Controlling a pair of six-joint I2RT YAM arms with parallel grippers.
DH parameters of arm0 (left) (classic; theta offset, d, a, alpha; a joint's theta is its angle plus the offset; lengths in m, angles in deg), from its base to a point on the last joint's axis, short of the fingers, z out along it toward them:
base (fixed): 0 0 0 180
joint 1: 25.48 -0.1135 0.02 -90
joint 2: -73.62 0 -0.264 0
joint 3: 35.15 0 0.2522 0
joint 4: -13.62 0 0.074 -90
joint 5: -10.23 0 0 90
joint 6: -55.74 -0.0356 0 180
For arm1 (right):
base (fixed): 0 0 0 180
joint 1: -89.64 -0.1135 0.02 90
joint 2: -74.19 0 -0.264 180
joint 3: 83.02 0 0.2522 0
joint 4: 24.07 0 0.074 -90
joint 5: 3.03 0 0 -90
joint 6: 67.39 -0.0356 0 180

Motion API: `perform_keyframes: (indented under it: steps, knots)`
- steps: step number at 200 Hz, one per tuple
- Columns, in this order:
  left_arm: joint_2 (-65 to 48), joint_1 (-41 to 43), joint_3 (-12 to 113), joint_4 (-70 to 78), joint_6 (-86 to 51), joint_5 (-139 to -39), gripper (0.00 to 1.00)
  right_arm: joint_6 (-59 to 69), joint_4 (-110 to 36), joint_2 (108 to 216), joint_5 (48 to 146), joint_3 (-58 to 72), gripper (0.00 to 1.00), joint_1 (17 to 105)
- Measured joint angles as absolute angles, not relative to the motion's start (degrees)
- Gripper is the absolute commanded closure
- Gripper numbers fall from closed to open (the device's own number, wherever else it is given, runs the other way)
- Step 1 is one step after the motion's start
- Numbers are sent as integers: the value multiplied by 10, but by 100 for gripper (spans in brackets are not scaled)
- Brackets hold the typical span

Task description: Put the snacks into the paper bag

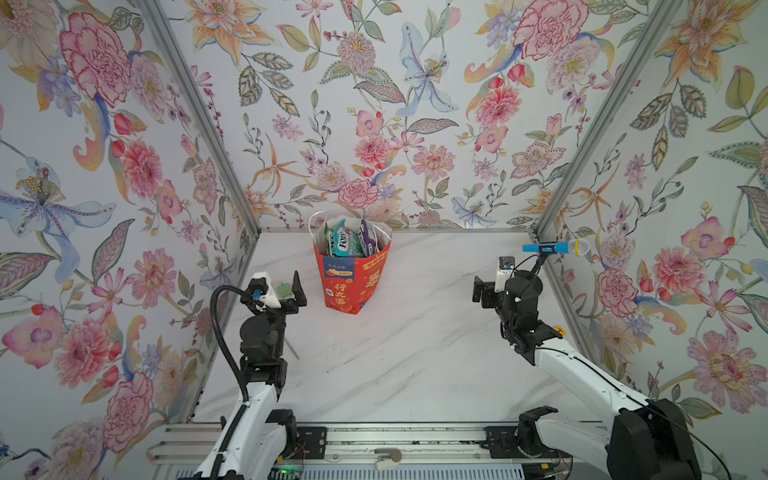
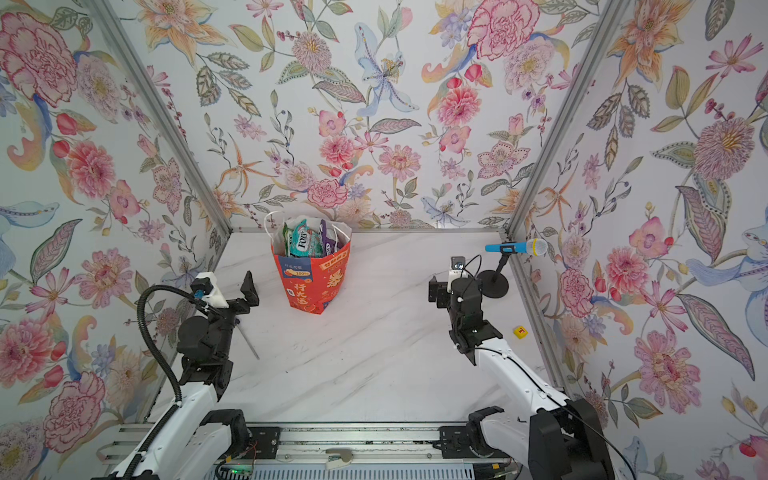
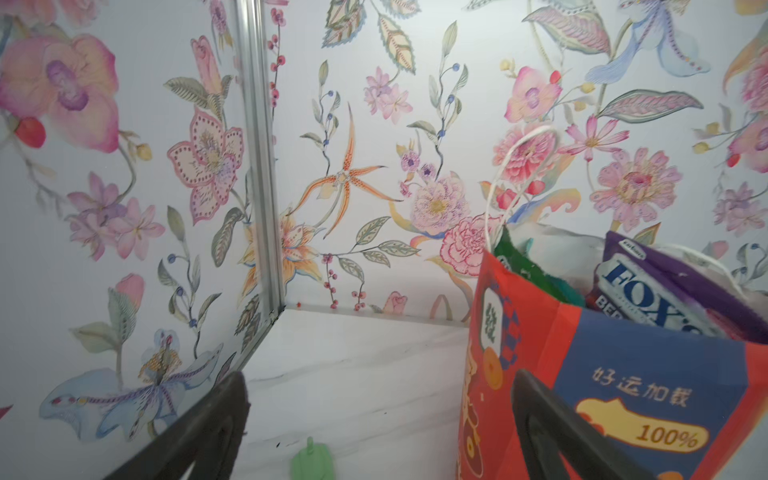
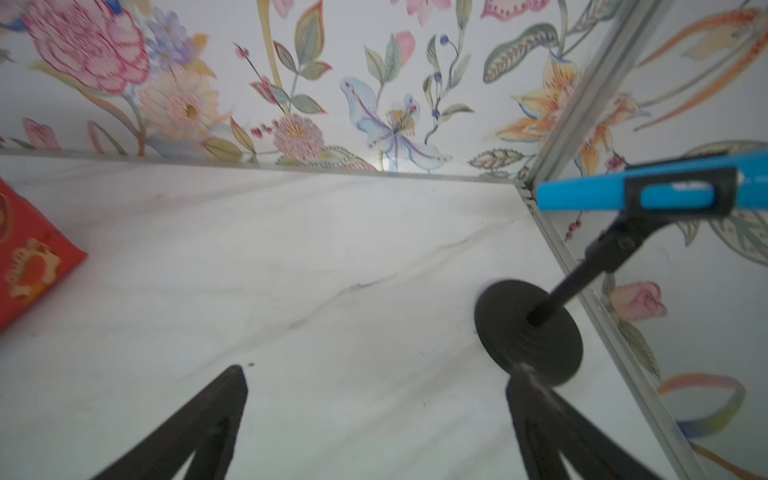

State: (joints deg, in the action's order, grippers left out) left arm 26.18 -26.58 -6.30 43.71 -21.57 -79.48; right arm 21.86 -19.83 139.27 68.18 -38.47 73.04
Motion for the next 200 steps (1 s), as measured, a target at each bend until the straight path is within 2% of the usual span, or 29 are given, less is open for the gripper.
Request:
perform_keyframes:
  steps: [44, 99, 130, 200]
  knots:
    - [131, -266, -134, 555, -246, -741, 1, 246, 0, 1444, 668, -518, 1, 792]
    - [-65, -266, -165, 747, -269, -737, 1, 254, 241, 1615, 720, -561, 1, 847]
    - [-161, -263, -163, 832, -280, -738, 1, 261, 267, 1631, 755, -558, 1, 847]
    - [-163, -257, -145, 840, -289, -730, 1, 259, 274, 1630, 768, -543, 1, 856]
